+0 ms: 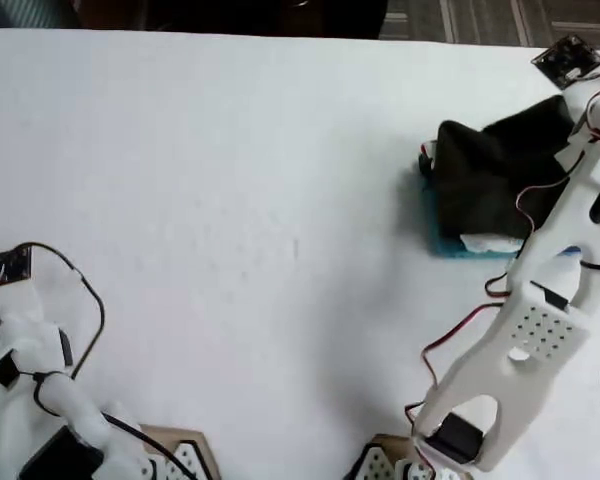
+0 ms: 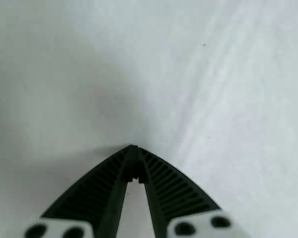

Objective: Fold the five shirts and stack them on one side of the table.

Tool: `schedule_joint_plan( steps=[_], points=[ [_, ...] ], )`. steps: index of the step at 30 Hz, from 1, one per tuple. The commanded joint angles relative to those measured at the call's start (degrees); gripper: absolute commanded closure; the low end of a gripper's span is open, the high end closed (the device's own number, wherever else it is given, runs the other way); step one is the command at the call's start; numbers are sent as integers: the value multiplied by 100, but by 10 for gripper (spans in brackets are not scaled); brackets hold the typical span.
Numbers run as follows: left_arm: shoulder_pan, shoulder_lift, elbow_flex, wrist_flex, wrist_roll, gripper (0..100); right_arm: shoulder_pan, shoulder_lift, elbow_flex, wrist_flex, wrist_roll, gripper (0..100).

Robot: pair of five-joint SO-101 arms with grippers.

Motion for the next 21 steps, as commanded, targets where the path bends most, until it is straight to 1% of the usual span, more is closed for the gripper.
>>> schedule_joint_plan(
  steps=[1,3,6,8,13,15,19,21],
  points=[
    [-44,-167,4,-62,79,972,57,259,-615,-66,0,970],
    [-44,-167,4,-62,79,972,84,374,-738,-31,-9,925],
    [-44,-167,4,-62,79,972,127,418,-774,163,-18,817],
    [-44,-167,4,-62,79,972,136,418,-809,189,-9,765],
    [-44,-167,4,-62,79,972,224,286,-1090,154,-35,759],
    [-44,-167,4,-62,79,972,224,180,-1301,154,-404,759],
    [-44,-167,4,-62,79,972,189,66,-1837,145,-1644,759],
    [-44,-167,4,-62,79,972,180,66,-2040,145,-2127,759]
  ],
)
